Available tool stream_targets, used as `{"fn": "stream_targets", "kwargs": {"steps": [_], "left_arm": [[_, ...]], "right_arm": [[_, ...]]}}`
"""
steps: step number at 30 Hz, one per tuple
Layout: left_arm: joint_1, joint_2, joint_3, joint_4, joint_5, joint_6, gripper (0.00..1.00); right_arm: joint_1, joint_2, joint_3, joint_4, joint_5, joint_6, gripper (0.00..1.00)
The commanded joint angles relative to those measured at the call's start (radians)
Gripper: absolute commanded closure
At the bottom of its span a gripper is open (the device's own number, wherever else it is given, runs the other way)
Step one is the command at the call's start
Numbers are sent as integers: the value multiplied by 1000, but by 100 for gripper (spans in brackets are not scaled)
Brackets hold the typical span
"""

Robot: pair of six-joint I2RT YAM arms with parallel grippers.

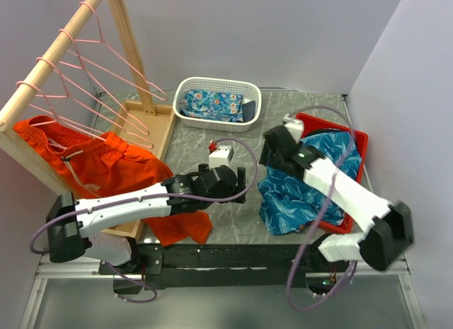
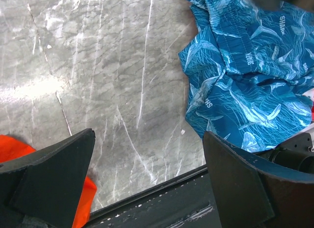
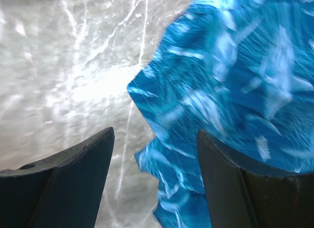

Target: Place the shorts on the hanger

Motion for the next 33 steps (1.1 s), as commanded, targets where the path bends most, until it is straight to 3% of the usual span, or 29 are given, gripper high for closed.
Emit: {"fn": "stream_targets", "kwargs": {"steps": [1, 6, 11, 13, 21, 33], "left_arm": [[8, -48, 36, -10, -12, -23, 4], [18, -70, 26, -9, 5, -24, 4], [22, -87, 8, 19, 22, -23, 3], [22, -84, 8, 19, 25, -24, 3], [23, -65, 8, 32, 40, -29, 4], [23, -62, 8, 31, 42, -37, 4]], "right_arm": [[76, 172, 139, -174, 226, -48, 24], [89, 301, 234, -235, 285, -53, 25], [87, 372, 266, -256, 300, -76, 39], [87, 383, 269, -237, 276, -97, 40], [95, 383, 253, -194, 211, -134, 33], [115, 455, 291, -216, 234, -137, 30]]}}
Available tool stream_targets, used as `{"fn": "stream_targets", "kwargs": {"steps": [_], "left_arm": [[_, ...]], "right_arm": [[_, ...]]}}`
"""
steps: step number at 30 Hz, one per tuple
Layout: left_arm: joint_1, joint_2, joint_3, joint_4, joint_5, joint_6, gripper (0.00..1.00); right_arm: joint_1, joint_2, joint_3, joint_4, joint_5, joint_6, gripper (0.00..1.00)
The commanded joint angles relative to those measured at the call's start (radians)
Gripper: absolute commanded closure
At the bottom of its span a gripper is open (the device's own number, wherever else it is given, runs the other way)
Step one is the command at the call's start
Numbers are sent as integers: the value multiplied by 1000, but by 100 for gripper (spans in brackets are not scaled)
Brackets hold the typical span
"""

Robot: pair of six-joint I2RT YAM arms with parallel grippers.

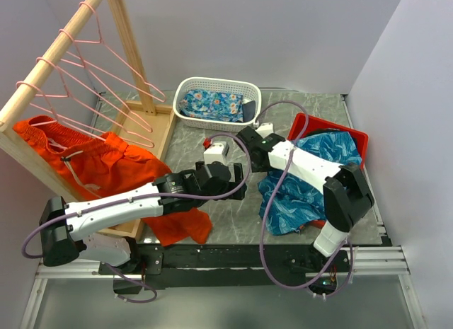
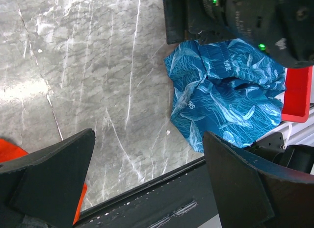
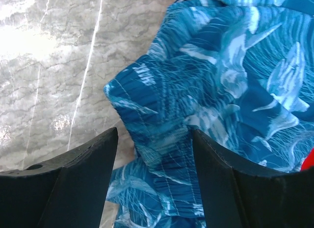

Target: Place the shorts on the hanger

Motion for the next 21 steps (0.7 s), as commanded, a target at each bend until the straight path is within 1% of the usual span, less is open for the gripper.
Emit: {"fn": "stream_targets", "kwargs": {"steps": [1, 3, 6, 7, 9, 10, 12, 13, 15, 16, 17, 18, 20, 21], "left_arm": [[5, -2, 6, 23, 8, -12, 4], [7, 1, 9, 23, 9, -12, 4], [7, 9, 3, 27, 9, -16, 4], [7, 9, 2, 29, 3, -24, 4], [7, 7, -6, 44, -2, -33, 4], [7, 4, -20, 58, 0, -41, 3], [7, 9, -32, 101, 7, -44, 3], [7, 21, -32, 113, 12, -47, 3], [7, 56, -12, 142, 11, -50, 1], [7, 72, -1, 151, 11, -46, 1], [7, 87, 9, 162, 14, -46, 1], [7, 115, 34, 182, 12, -44, 3], [7, 142, 58, 214, 27, -38, 7], [7, 170, 87, 223, 20, -53, 10]], "right_arm": [[6, 10, 54, 5, 34, -6, 29], [3, 21, 61, 1, 54, 3, 29], [-18, 42, 89, -39, 103, 40, 42], [-41, 42, 100, -44, 109, 46, 62], [-69, 32, 107, -58, 127, 72, 85], [-83, 6, 116, -71, 130, 81, 100], [-107, -43, 117, -73, 133, 94, 100], [-110, -112, 110, -58, 123, 94, 100], [-110, -186, 116, -47, 103, 86, 100], [-111, -259, 120, -38, 65, 78, 100], [-109, -295, 126, -27, 48, 62, 100], [-110, -360, 136, -6, 28, 51, 100], [-110, -413, 158, 4, -21, 31, 100], [-111, -448, 184, 8, -34, 28, 100]]}}
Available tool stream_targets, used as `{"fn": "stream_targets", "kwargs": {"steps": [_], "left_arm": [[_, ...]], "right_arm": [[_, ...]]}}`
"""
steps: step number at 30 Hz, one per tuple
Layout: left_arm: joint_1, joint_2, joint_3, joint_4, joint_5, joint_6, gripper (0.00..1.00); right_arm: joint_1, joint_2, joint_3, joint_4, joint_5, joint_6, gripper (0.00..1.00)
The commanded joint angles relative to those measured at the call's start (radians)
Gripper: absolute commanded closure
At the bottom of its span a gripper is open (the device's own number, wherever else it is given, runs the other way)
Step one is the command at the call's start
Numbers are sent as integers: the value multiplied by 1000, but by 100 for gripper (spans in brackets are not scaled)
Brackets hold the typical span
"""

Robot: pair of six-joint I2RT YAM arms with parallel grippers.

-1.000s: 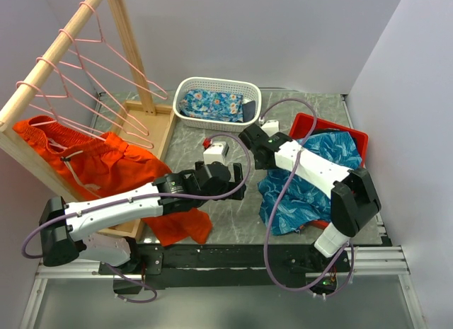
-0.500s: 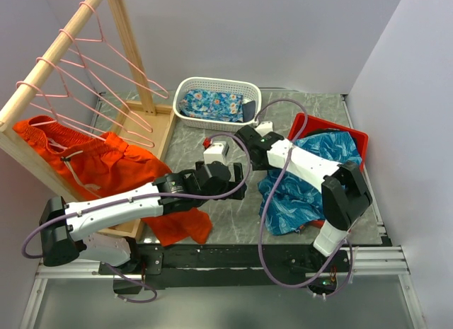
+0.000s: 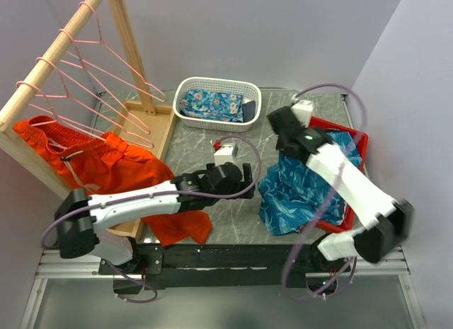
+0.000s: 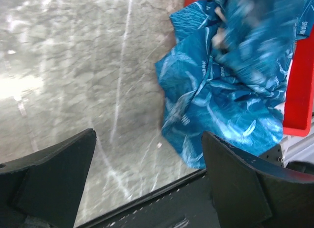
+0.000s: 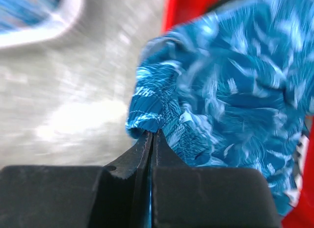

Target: Place the shorts on the hanger

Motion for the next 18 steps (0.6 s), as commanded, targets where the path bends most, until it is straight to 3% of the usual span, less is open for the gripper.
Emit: {"fn": "stream_targets", "kwargs": {"steps": [1, 11, 18], "left_arm": [[2, 67, 110, 106, 5, -29, 12], [-4, 119, 205, 190, -90, -173, 21], [-13, 70, 259, 267, -59, -86, 22]], "right_arm": [[5, -180, 113, 44, -75, -28, 100], [5, -277, 207, 45, -193, -58, 100], [7, -320, 311, 56, -327, -136, 100]]}}
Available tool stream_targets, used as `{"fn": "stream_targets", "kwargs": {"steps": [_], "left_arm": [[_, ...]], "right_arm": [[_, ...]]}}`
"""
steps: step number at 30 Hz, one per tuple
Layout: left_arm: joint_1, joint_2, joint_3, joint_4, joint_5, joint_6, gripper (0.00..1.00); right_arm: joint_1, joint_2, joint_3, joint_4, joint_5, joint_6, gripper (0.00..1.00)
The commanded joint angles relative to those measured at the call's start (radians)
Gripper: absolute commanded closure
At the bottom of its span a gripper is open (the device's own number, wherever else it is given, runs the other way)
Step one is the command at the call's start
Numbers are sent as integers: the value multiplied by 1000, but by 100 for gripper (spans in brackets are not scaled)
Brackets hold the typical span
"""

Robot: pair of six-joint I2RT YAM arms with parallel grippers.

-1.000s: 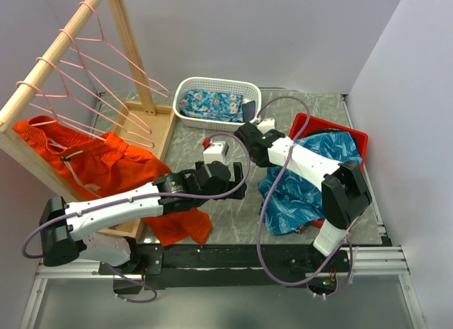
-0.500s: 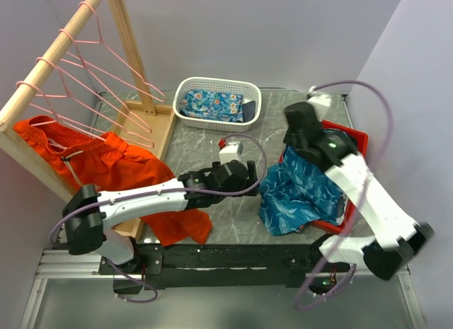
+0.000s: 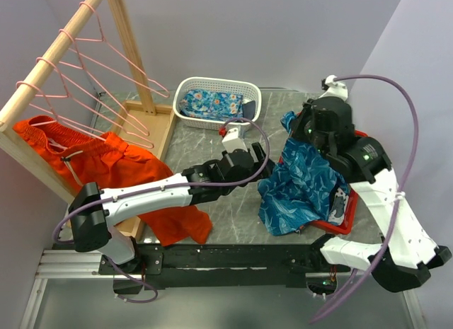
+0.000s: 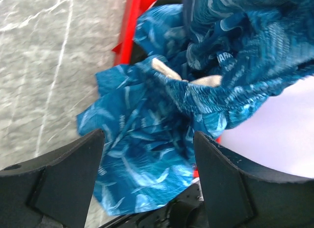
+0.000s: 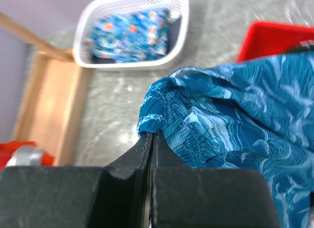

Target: Place the shorts on the hanger

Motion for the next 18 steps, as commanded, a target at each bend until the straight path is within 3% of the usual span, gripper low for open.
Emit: {"fn": "stream_targets", "kwargs": {"steps": [1, 9, 18], "left_arm": [[-13, -53, 99, 72, -13, 45, 21], [-16, -111, 103, 167, -38, 108, 18], [-37, -19, 217, 164, 19, 203, 19]], "right_arm": [[4, -59, 83, 52, -103, -69, 100], [6, -125, -3, 107, -232, -124, 100], [9, -85, 106, 72, -275, -114, 100]]}}
